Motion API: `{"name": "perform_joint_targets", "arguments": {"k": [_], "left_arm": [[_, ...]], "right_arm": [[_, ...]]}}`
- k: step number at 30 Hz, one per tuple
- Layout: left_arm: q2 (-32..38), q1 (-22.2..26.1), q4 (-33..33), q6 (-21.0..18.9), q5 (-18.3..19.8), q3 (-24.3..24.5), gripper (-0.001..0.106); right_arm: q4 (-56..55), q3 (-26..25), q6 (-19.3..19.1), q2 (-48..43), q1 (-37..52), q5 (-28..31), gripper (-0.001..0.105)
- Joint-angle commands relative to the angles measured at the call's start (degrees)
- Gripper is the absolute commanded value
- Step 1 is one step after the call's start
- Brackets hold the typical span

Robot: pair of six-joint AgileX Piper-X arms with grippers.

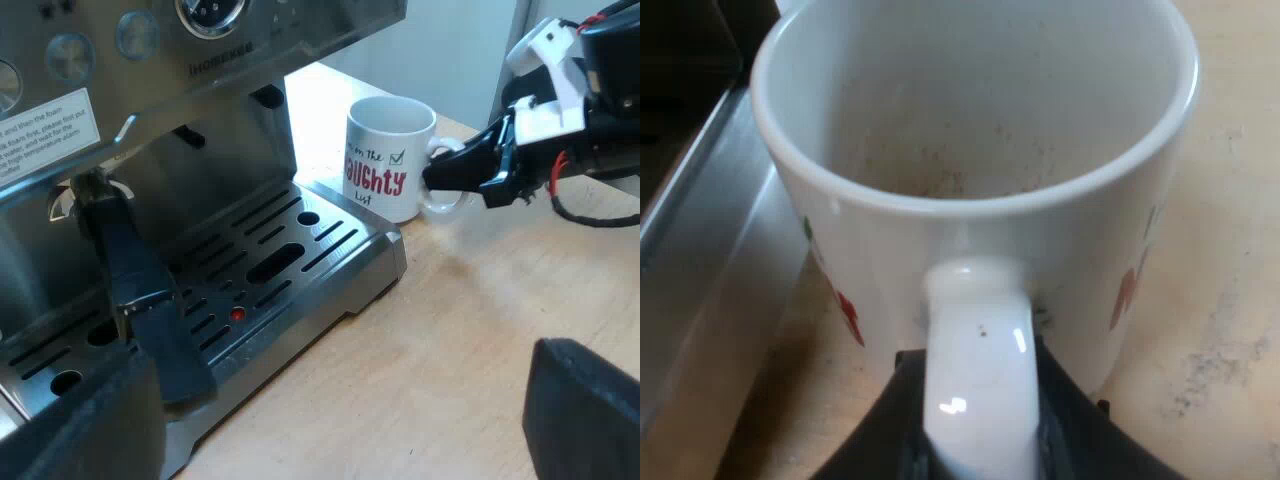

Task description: Place mug into machine

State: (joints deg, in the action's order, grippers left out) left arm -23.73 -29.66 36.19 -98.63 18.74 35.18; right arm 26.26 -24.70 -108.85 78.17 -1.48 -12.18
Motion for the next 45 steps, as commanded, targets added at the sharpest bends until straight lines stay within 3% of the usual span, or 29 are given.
{"name": "perform_joint_targets", "arguments": {"k": [1, 10, 31, 36, 45], "left_arm": [[0.06, -0.17, -0.30, -0.57, 0.35, -0.01, 0.079], [0.06, -0.17, -0.30, -0.57, 0.35, -0.01, 0.079], [0.06, -0.17, -0.30, -0.57, 0.35, -0.01, 0.079], [0.06, -0.17, -0.30, -0.57, 0.35, -0.01, 0.079], [0.06, -0.17, -0.30, -0.57, 0.35, -0.01, 0.079]], "right_arm": [[-0.21, -0.29, -0.54, -3.46, -0.21, -0.45, 0.000], [-12.22, -0.29, -0.93, -13.96, -0.21, 2.08, 0.000], [-38.57, -0.29, -2.44, -45.65, -0.21, 1.37, 0.000], [-44.04, -0.29, -2.44, -51.01, -0.21, -0.22, 0.000], [-52.23, -0.58, -2.44, -58.95, -0.55, -10.24, 0.000]]}}
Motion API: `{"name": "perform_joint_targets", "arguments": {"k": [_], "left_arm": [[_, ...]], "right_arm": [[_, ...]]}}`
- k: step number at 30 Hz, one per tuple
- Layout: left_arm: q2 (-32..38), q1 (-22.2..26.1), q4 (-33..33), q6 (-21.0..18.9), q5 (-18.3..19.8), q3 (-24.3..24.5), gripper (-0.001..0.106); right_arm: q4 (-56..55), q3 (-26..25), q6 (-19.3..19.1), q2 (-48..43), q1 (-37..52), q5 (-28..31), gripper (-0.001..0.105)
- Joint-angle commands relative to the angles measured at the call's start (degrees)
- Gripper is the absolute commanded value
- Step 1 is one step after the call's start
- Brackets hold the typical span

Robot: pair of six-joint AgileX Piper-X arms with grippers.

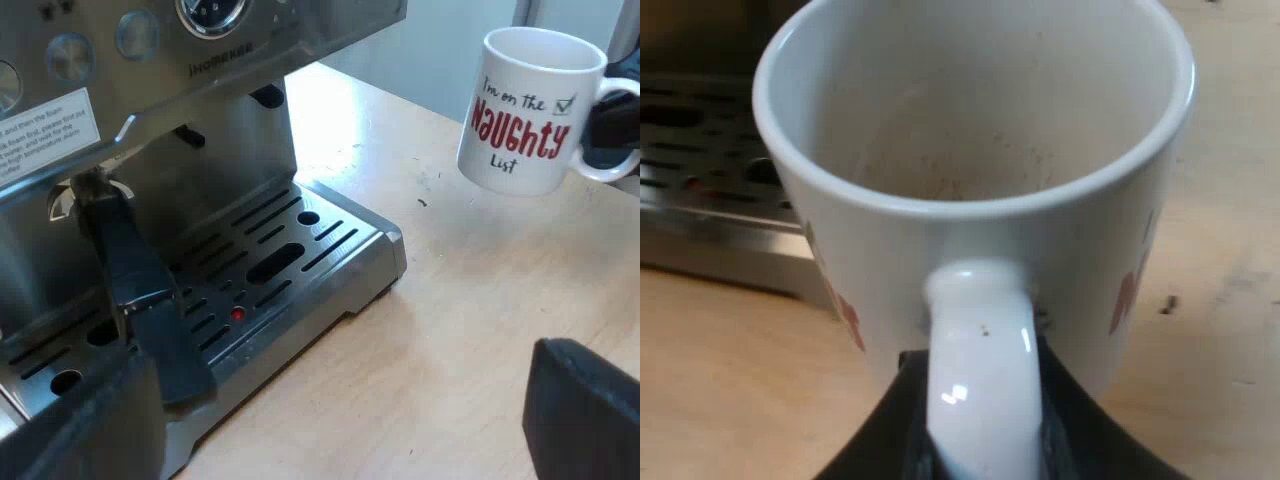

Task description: Place mug into machine

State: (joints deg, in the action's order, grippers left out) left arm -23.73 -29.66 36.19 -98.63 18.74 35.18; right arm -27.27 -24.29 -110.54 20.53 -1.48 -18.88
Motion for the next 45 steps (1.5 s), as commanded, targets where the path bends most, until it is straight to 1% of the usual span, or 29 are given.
{"name": "perform_joint_targets", "arguments": {"k": [1, 5, 9, 11, 12, 13, 15, 17, 19, 20, 22, 23, 25, 26, 29, 31, 34, 36, 40, 41, 43, 45], "left_arm": [[0.06, -0.17, -0.30, -0.57, 0.35, -0.01, 0.079], [0.06, -0.17, -0.30, -0.57, 0.35, -0.01, 0.079], [0.06, -0.17, -0.30, -0.57, 0.35, -0.01, 0.079], [0.06, -0.17, -0.30, -0.57, 0.35, -0.01, 0.079], [0.06, -0.17, -0.30, -0.57, 0.35, -0.01, 0.079], [0.06, -0.17, -0.30, -0.57, 0.35, -0.01, 0.079], [0.06, -0.17, -0.30, -0.57, 0.35, -0.01, 0.079], [0.06, -0.17, -0.30, -0.57, 0.35, -0.01, 0.079], [0.06, -0.17, -0.30, -0.57, 0.35, -0.01, 0.079], [0.06, -0.17, -0.30, -0.57, 0.35, -0.01, 0.079], [0.06, -0.17, -0.30, -0.57, 0.35, -0.01, 0.079], [0.06, -0.17, -0.30, -0.57, 0.35, -0.01, 0.079], [0.06, -0.17, -0.30, -0.57, 0.35, -0.01, 0.079], [0.06, -0.17, -0.30, -0.57, 0.35, -0.01, 0.079], [0.06, -0.17, -0.30, -0.57, 0.35, -0.01, 0.079], [0.06, -0.17, -0.30, -0.57, 0.35, -0.01, 0.079], [0.06, -0.17, -0.30, -0.57, 0.35, -0.01, 0.079], [0.06, -0.17, -0.30, -0.57, 0.35, -0.01, 0.079], [0.06, -0.17, -0.30, -0.57, 0.35, -0.01, 0.079], [0.06, -0.17, -0.30, -0.57, 0.35, -0.01, 0.079], [0.06, -0.17, -0.30, -0.57, 0.35, -0.01, 0.079], [0.06, -0.17, -0.30, -0.57, 0.35, -0.01, 0.079]], "right_arm": [[1.31, -0.96, -0.76, -1.47, -1.30, -5.04, 0.000], [1.31, -1.01, -0.76, -1.46, -5.59, -6.77, 0.000], [1.59, -1.01, -2.45, -1.46, -13.26, -6.14, 0.000], [1.82, -1.01, -2.45, -1.31, -17.09, -3.37, 0.000], [1.80, -1.01, -2.45, -1.22, -19.71, -0.36, 0.000], [1.80, -1.01, -2.45, -1.24, -20.56, 0.67, 0.000], [1.80, -1.01, -2.45, -1.24, -25.26, 6.24, 0.000], [1.80, -1.01, -2.16, -1.24, -28.99, 9.18, 0.000], [1.95, -1.01, -0.65, -0.96, -33.68, 13.71, 0.000], [2.10, -1.01, -0.34, -0.77, -34.79, 14.78, 0.000], [3.44, -1.01, 1.68, 0.47, -38.67, 18.88, 0.000], [4.36, -1.01, 2.39, 1.13, -39.71, 19.88, 0.000], [6.39, -1.01, 5.06, 2.77, -42.64, 24.02, 0.000], [7.91, -1.01, 6.47, 4.28, -44.48, 27.23, 0.000], [11.45, -1.01, 8.41, 8.33, -48.06, 32.82, 0.000], [14.34, -1.01, 9.12, 11.56, -50.16, 34.32, 0.000], [22.74, -1.01, 11.87, 18.23, -53.68, 39.03, 0.000], [27.81, -1.01, 12.78, 21.45, -55.18, 42.03, 0.000], [36.49, -1.01, 13.14, 29.29, -57.20, 43.89, 0.000], [37.51, -1.01, 13.16, 30.01, -57.43, 44.07, 0.000], [41.42, -1.12, 13.54, 33.60, -58.05, 45.86, 0.000], [43.51, -1.44, 14.43, 35.32, -58.14, 47.74, 0.000]]}}
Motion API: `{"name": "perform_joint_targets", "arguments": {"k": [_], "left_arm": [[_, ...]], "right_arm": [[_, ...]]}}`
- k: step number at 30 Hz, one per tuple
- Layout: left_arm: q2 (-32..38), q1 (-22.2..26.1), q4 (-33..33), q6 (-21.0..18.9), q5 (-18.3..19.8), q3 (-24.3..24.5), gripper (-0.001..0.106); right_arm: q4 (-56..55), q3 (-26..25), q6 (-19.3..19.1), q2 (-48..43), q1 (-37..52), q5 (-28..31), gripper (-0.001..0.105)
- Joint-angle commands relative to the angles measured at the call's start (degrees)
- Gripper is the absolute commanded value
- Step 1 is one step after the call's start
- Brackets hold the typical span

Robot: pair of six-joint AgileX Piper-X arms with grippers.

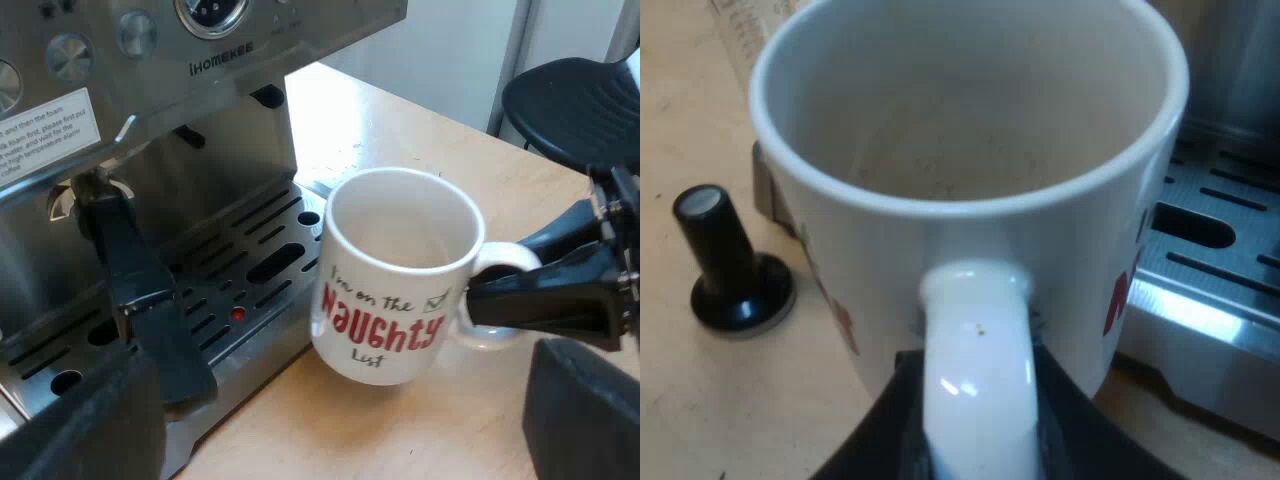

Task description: Place mug into machine

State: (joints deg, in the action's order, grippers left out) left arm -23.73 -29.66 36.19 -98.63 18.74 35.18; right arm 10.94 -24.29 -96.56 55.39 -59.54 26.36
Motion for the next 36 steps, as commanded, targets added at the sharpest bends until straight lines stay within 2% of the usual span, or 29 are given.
{"name": "perform_joint_targets", "arguments": {"k": [1, 14, 18, 23, 30, 36], "left_arm": [[0.06, -0.17, -0.30, -0.57, 0.35, -0.01, 0.079], [0.06, -0.17, -0.30, -0.57, 0.35, -0.01, 0.079], [0.06, -0.17, -0.30, -0.57, 0.35, -0.01, 0.079], [0.06, -0.17, -0.30, -0.57, 0.35, -0.01, 0.079], [0.06, -0.17, -0.30, -0.57, 0.35, -0.01, 0.079], [0.06, -0.17, -0.30, -0.47, 0.35, -0.01, 0.079]], "right_arm": [[5.70, -1.72, 0.71, 1.32, -0.09, 3.08, 0.000], [4.98, -11.64, 0.93, 14.83, -0.09, 4.63, 0.000], [4.54, -14.37, 2.07, 18.36, 0.04, 5.21, 0.000], [4.20, -16.89, 5.46, 21.34, 2.16, 5.10, 0.000], [2.95, -19.94, 4.68, 24.61, 5.38, 0.83, 0.000], [2.96, -21.83, 4.42, 28.31, 5.36, 0.41, 0.000]]}}
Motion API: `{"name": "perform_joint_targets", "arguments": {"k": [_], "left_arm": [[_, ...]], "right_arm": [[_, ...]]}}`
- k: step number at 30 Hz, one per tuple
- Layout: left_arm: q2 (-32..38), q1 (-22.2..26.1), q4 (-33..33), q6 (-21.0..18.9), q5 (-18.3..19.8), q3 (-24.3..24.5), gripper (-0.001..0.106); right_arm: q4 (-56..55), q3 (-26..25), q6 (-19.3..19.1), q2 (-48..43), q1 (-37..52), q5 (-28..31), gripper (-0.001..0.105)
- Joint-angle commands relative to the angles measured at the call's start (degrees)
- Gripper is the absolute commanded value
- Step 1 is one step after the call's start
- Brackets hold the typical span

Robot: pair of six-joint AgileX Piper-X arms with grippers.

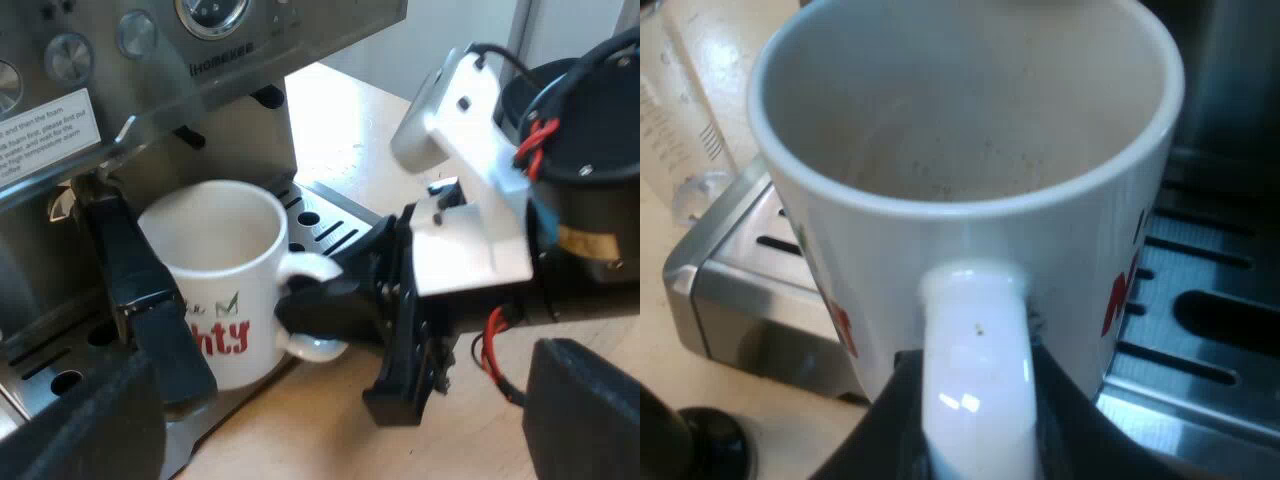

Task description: Place mug into machine

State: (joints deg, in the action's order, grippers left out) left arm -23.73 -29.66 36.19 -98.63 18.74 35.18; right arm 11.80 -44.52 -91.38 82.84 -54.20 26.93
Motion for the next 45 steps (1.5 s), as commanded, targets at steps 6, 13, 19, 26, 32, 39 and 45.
{"name": "perform_joint_targets", "arguments": {"k": [6, 13, 19, 26, 32, 39, 45], "left_arm": [[0.06, -0.17, -0.30, -0.47, 0.35, -0.01, 0.079], [0.06, -0.17, -0.30, -0.47, 0.35, -0.01, 0.079], [0.06, -0.17, -0.30, -0.47, 0.35, -0.01, 0.079], [0.06, -0.17, -0.30, -0.36, 0.35, -0.01, 0.079], [0.06, -0.17, -0.30, -0.36, 0.35, -0.01, 0.079], [0.06, -0.17, -0.30, -0.36, 0.35, -0.01, 0.079], [0.06, -0.17, -0.30, -0.36, 0.35, -0.01, 0.079]], "right_arm": [[2.11, -2.85, -0.93, 3.23, 0.03, 0.27, 0.000], [2.11, -4.69, -0.93, 5.13, 2.07, -0.18, 0.000], [2.54, -6.26, -0.93, 6.48, 2.86, -0.18, 0.000], [2.51, -9.61, -0.93, 10.07, 2.89, -0.03, 0.000], [2.51, -12.40, -0.93, 12.45, 3.40, 0.30, 0.000], [2.51, -12.82, -0.93, 12.80, 4.32, 1.14, 0.000], [4.83, -12.82, -0.93, 12.80, 4.48, 1.17, 0.000]]}}
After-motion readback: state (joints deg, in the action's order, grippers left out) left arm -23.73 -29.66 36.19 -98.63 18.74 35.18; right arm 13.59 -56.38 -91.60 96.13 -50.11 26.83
